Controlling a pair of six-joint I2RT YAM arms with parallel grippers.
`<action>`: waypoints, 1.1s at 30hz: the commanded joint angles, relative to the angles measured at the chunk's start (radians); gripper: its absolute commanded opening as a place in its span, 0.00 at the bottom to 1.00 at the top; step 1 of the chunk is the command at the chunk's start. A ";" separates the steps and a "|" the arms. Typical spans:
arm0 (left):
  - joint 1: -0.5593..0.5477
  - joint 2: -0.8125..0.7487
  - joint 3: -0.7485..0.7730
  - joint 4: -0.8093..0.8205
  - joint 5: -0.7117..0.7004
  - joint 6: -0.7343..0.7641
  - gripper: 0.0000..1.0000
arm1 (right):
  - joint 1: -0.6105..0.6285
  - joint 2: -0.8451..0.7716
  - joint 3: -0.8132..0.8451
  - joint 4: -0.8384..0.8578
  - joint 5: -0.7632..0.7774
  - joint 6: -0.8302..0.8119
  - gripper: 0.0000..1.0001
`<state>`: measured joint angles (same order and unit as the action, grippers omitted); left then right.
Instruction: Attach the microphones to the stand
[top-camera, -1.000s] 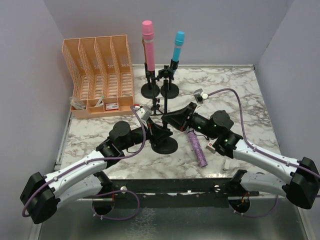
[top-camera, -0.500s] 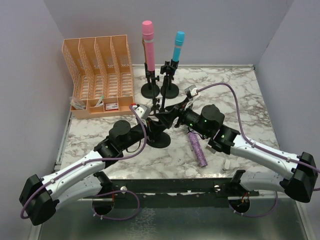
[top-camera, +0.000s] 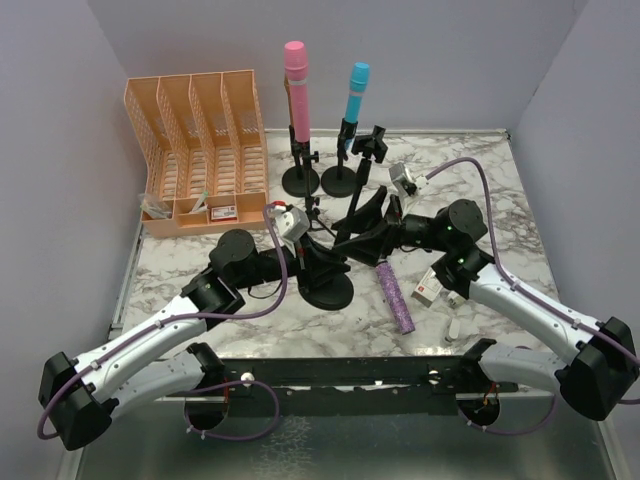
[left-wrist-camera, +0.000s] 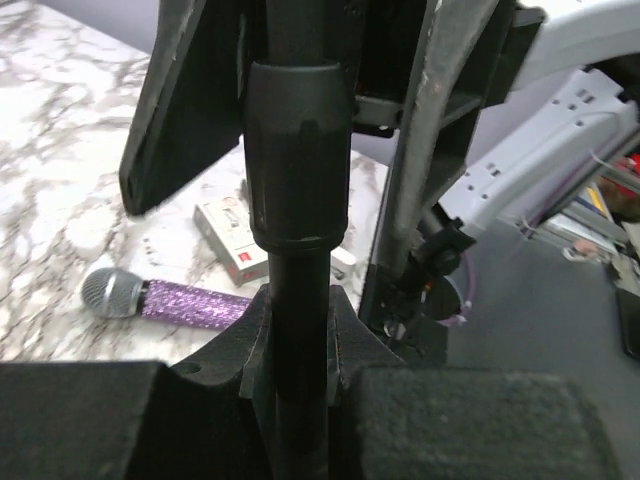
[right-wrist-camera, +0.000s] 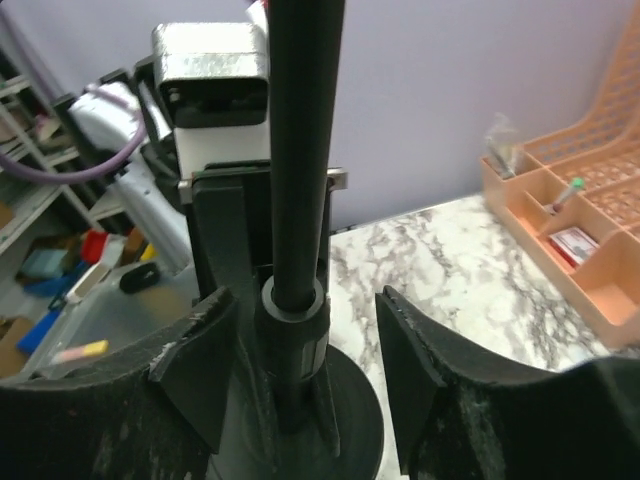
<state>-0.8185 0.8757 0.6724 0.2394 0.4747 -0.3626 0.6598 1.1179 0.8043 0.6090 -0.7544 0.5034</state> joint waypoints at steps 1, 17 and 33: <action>0.000 0.021 0.063 0.090 0.164 -0.016 0.00 | -0.005 0.033 0.016 0.129 -0.230 0.052 0.55; 0.001 0.022 0.064 0.115 0.117 -0.070 0.00 | -0.005 -0.074 -0.095 0.300 -0.159 0.189 0.43; 0.000 0.036 0.043 0.117 -0.096 -0.067 0.00 | -0.005 -0.184 -0.123 0.104 -0.016 0.115 0.30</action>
<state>-0.8402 0.9131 0.6968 0.3004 0.5240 -0.4210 0.6502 0.9787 0.6861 0.7059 -0.7498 0.6140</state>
